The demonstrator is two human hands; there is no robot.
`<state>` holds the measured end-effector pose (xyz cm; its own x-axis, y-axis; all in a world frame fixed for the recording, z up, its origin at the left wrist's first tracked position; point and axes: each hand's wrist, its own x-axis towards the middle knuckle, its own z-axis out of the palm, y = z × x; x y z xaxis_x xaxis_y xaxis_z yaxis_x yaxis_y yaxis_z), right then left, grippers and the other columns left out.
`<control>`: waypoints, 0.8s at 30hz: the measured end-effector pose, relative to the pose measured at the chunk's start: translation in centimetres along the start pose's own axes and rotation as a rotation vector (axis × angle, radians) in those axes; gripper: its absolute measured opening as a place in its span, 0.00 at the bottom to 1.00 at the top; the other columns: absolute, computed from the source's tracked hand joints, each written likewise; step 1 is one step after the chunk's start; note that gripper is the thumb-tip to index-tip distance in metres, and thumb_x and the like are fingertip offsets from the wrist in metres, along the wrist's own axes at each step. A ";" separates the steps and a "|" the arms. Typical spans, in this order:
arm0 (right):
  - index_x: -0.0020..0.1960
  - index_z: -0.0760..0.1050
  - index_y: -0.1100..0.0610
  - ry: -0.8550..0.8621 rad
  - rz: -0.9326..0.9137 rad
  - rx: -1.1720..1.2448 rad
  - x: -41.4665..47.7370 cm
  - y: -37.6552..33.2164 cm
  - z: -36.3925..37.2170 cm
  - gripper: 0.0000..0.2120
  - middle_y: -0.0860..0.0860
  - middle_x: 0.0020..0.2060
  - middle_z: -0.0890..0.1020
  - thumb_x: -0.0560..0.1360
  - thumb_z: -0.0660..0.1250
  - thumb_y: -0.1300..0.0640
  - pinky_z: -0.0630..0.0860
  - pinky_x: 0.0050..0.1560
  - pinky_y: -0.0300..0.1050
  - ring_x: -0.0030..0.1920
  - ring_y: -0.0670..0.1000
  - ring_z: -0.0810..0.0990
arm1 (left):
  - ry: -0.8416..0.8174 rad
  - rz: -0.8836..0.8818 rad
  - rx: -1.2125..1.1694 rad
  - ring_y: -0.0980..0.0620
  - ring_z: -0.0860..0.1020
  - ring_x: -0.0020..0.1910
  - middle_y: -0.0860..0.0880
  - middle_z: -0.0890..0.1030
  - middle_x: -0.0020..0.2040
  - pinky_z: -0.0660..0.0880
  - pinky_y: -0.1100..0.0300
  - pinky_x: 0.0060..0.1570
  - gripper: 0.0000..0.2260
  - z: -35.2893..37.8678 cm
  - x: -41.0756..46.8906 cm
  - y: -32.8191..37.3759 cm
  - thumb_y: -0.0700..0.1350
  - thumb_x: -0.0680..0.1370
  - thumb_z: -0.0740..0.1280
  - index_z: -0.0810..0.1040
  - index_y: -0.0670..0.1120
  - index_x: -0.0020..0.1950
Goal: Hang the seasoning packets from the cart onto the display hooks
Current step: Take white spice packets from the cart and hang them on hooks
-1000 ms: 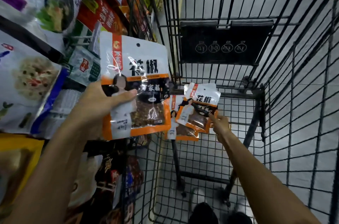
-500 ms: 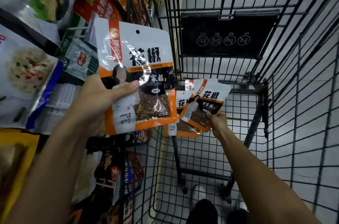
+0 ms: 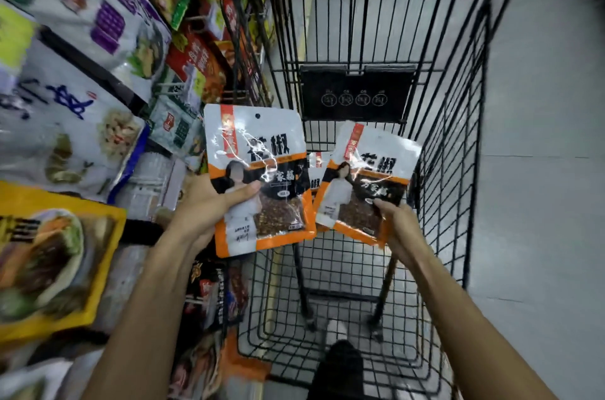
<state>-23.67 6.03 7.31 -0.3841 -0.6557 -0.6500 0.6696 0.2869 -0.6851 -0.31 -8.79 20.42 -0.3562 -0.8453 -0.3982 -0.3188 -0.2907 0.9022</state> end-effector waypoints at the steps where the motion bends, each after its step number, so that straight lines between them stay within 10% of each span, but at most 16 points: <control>1: 0.53 0.75 0.57 -0.015 -0.018 0.012 -1.4 -0.6 -0.1 0.06 0.55 0.45 0.85 0.79 0.62 0.64 0.82 0.44 0.52 0.45 0.53 0.85 | 0.010 -0.001 -0.006 0.46 0.84 0.47 0.45 0.85 0.47 0.80 0.52 0.50 0.22 0.2 -1.1 0.3 0.44 0.62 0.76 0.78 0.42 0.53; 6: 0.58 0.76 0.59 -0.120 -0.124 -0.042 -7.4 -3.0 -0.7 0.12 0.58 0.51 0.84 0.74 0.69 0.60 0.80 0.53 0.55 0.50 0.56 0.84 | 0.040 0.025 -0.046 0.48 0.84 0.46 0.47 0.86 0.45 0.81 0.54 0.49 0.12 1.3 -7.8 1.9 0.45 0.62 0.77 0.83 0.49 0.45; 14: 0.50 0.78 0.55 -0.394 -0.262 -0.207 -17.8 -6.2 -0.1 0.07 0.46 0.41 0.87 0.73 0.71 0.59 0.79 0.36 0.34 0.42 0.44 0.85 | 0.323 0.102 -0.019 0.47 0.82 0.50 0.47 0.85 0.47 0.77 0.50 0.55 0.11 1.1 -24.1 4.5 0.49 0.66 0.77 0.80 0.49 0.44; 20: 0.50 0.78 0.54 -0.588 -0.379 -0.408 -26.0 -7.0 3.7 0.08 0.52 0.46 0.85 0.73 0.73 0.55 0.82 0.46 0.48 0.46 0.51 0.85 | 0.544 0.229 -0.046 0.50 0.81 0.40 0.52 0.83 0.38 0.76 0.51 0.48 0.12 -1.9 -37.9 6.3 0.49 0.60 0.78 0.81 0.50 0.40; 24: 0.48 0.79 0.52 -0.782 -0.475 -0.502 -32.5 -6.6 7.7 0.06 0.45 0.43 0.86 0.72 0.73 0.53 0.78 0.40 0.32 0.43 0.41 0.84 | 0.735 0.288 -0.077 0.50 0.83 0.42 0.50 0.84 0.42 0.78 0.55 0.44 0.21 -3.7 -47.2 6.3 0.49 0.60 0.78 0.77 0.45 0.49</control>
<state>-10.66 20.07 35.47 0.1001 -0.9950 -0.0056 0.1473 0.0204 -0.9889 17.77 27.59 45.50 0.2641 -0.9637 0.0399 -0.2314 -0.0232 0.9726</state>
